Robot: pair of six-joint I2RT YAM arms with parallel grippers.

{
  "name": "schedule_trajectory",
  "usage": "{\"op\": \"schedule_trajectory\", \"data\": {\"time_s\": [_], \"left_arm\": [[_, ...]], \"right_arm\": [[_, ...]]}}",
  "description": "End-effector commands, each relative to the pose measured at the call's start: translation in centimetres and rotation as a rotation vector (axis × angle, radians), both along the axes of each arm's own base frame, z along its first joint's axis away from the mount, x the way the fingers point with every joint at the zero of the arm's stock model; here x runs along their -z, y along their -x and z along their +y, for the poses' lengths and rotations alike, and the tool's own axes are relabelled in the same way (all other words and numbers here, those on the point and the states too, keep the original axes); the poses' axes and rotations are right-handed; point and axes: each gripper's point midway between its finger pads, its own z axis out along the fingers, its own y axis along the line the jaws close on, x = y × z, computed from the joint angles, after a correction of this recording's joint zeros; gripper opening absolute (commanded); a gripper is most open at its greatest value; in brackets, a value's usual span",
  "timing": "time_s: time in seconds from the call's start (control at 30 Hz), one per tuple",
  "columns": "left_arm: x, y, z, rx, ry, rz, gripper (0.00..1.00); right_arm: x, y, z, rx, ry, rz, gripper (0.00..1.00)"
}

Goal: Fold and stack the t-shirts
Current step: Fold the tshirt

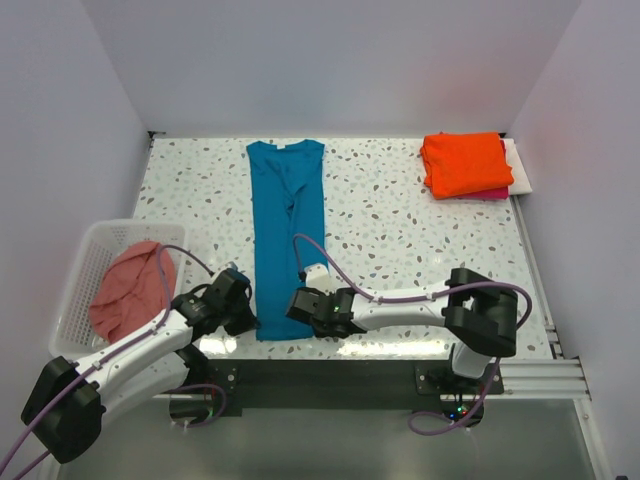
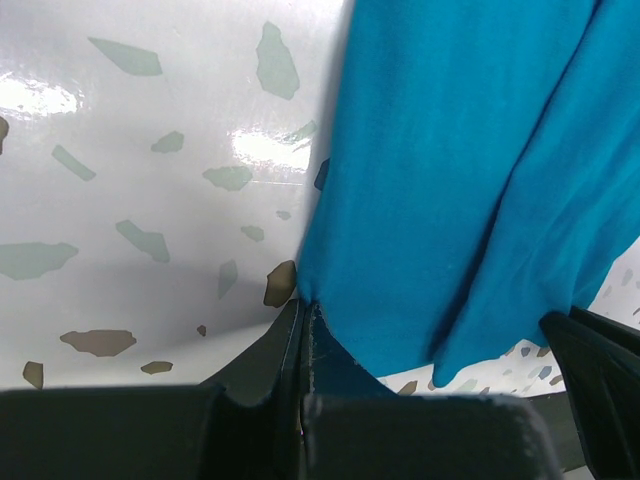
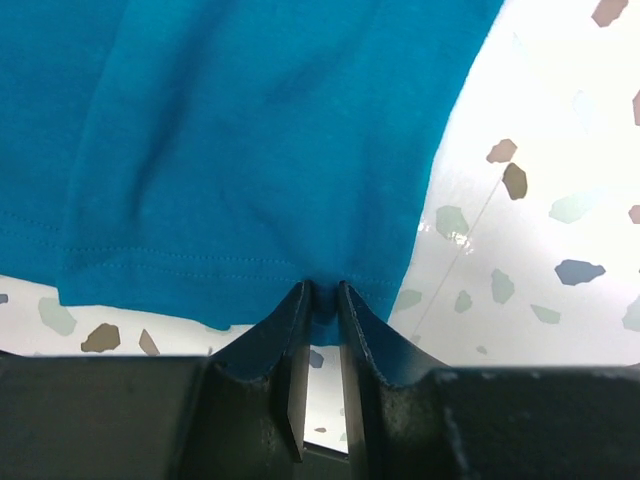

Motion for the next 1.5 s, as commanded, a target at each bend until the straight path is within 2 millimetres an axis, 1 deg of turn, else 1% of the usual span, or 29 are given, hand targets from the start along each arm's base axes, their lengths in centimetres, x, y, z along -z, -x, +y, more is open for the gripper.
{"op": "schedule_trajectory", "data": {"time_s": [0.0,0.17,0.23,0.4,0.5,0.67,0.77,0.87,0.9,0.97,1.0,1.2,1.27,1.4,1.47], "left_arm": [[0.9,1.4,0.8,0.014,-0.036,0.057,0.0],[0.9,1.4,0.8,0.014,-0.035,0.056,0.0],[0.8,1.4,0.7,0.015,-0.034,0.057,0.0],[0.9,1.5,0.7,0.015,-0.034,0.058,0.0],[0.9,1.5,0.7,0.016,-0.033,0.059,0.0],[0.9,1.4,0.7,0.017,-0.032,0.058,0.0],[0.9,1.5,0.7,0.019,-0.032,0.058,0.0],[0.9,1.5,0.7,0.018,-0.032,0.06,0.0],[0.9,1.5,0.7,0.019,-0.033,0.059,0.0],[0.9,1.6,0.8,0.019,-0.035,0.061,0.0],[0.9,1.5,0.7,0.017,-0.033,0.059,0.0],[0.9,1.5,0.7,0.015,-0.033,0.061,0.0],[0.9,1.5,0.7,0.015,-0.034,0.064,0.0],[1.0,1.6,0.8,0.015,-0.038,0.07,0.0],[0.9,1.6,0.7,0.014,-0.035,0.069,0.0]], "right_arm": [[-1.7,-0.5,-0.4,0.031,-0.037,-0.042,0.21],[-1.5,-0.1,-0.3,0.027,-0.054,-0.027,0.22],[-1.3,0.1,-0.4,0.029,-0.058,-0.018,0.18],[-0.9,0.3,-0.5,0.025,-0.058,-0.008,0.15],[-0.9,0.3,-0.3,0.025,-0.062,-0.005,0.18],[-1.7,0.0,0.0,0.028,-0.082,-0.023,0.37],[-2.1,-0.2,0.4,0.021,-0.085,-0.032,0.38],[-1.3,-0.2,0.4,0.015,-0.051,-0.023,0.33],[-0.9,-0.1,0.3,0.016,-0.045,-0.015,0.29],[-0.6,0.1,0.1,0.017,-0.041,-0.009,0.24],[-0.5,0.1,0.0,0.02,-0.039,-0.008,0.19],[-1.6,0.0,-0.8,0.033,-0.054,-0.024,0.13],[-1.7,0.0,-0.8,0.033,-0.06,-0.025,0.09],[-1.8,0.1,-1.1,0.038,-0.063,-0.024,0.08],[-1.7,0.1,-1.7,0.046,-0.054,-0.03,0.07]]}}
